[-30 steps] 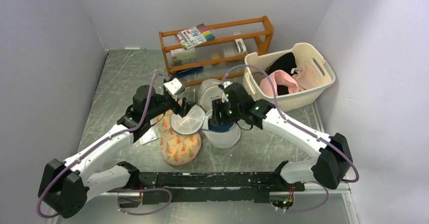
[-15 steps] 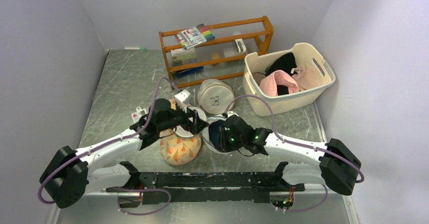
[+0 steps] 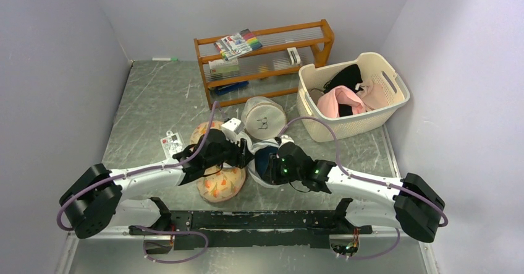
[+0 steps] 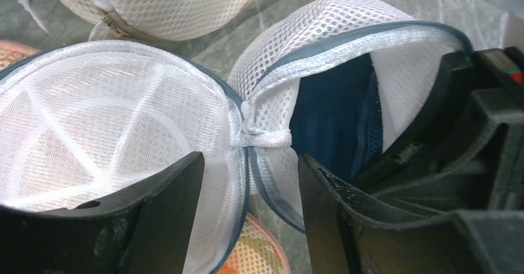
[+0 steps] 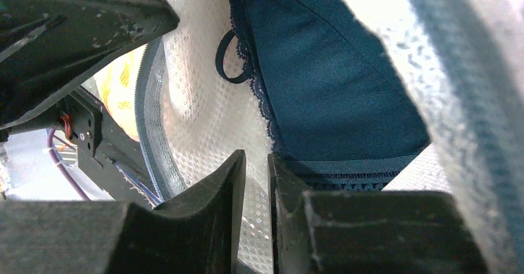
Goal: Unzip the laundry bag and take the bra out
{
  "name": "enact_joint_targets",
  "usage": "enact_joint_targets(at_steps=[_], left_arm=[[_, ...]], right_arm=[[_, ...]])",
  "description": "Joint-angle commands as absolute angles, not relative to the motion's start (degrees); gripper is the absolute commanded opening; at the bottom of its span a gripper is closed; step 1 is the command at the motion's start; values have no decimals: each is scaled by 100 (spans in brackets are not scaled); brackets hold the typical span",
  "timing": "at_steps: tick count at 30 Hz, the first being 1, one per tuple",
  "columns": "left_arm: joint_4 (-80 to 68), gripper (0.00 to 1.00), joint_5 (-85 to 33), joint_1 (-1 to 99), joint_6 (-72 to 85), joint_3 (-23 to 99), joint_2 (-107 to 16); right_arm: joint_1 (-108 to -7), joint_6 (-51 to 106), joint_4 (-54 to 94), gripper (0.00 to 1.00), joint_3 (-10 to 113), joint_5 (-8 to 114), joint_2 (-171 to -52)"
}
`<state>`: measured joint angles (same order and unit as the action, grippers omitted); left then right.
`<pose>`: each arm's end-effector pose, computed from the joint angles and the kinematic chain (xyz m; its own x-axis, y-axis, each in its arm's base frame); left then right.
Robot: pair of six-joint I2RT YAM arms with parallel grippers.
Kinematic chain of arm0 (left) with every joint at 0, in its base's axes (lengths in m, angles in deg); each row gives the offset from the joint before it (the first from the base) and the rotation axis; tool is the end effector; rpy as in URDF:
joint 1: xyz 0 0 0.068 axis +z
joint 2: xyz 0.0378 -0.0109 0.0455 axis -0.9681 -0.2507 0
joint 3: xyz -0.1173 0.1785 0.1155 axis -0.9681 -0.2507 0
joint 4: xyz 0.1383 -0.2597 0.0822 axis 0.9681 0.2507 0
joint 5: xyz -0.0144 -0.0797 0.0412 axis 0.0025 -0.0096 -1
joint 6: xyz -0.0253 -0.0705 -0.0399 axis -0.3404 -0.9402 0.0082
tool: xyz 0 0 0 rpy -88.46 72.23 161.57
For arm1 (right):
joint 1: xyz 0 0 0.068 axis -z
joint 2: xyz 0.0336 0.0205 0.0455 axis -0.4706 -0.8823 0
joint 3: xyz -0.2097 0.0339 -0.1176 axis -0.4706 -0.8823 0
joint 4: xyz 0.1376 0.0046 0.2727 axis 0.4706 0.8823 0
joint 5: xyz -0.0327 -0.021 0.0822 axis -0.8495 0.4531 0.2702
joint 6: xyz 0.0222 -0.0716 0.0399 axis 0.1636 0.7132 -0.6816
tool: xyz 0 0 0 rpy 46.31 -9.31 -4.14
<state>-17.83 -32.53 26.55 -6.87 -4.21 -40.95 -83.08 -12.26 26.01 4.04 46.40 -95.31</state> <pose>0.2185 -0.2547 0.1215 -0.5942 0.0401 -0.8033 0.5758 0.7185 -0.3901 0.1706 0.2470 0.0979 -0.8718 0.0233 -0.4893 -0.2846 0.7889 0.5447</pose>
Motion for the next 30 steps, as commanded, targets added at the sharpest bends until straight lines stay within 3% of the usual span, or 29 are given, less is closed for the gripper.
enact_joint_targets(at_steps=[1, 7, 10, 13, 19, 30], left_arm=[[-1993, 65, -3689, 2632, -732, -299, -4217], [-2162, 46, -3430, 2628, -809, -299, -4391], [-2268, 17, -3355, 2627, -905, -407, -4369], [-2417, 7, -3326, 2627, -997, -547, -4291], [-2885, 7, -3112, 2626, -1237, -831, -4233], [-3084, 7, -2847, 2631, -1472, -934, -4027]], right_arm=[[-8336, -1295, 2458, 20, 346, 4519, -9524], [-8340, -1390, 2400, 20, 330, 4426, -9425], [-8336, -1331, 2569, 24, 521, 4259, -9431], [-8336, -1187, 2807, 31, 816, 3973, -9463], [-8335, -869, 3135, 40, 1382, 3187, -9685], [-8336, -721, 2578, 45, 1516, 2911, -10252]])
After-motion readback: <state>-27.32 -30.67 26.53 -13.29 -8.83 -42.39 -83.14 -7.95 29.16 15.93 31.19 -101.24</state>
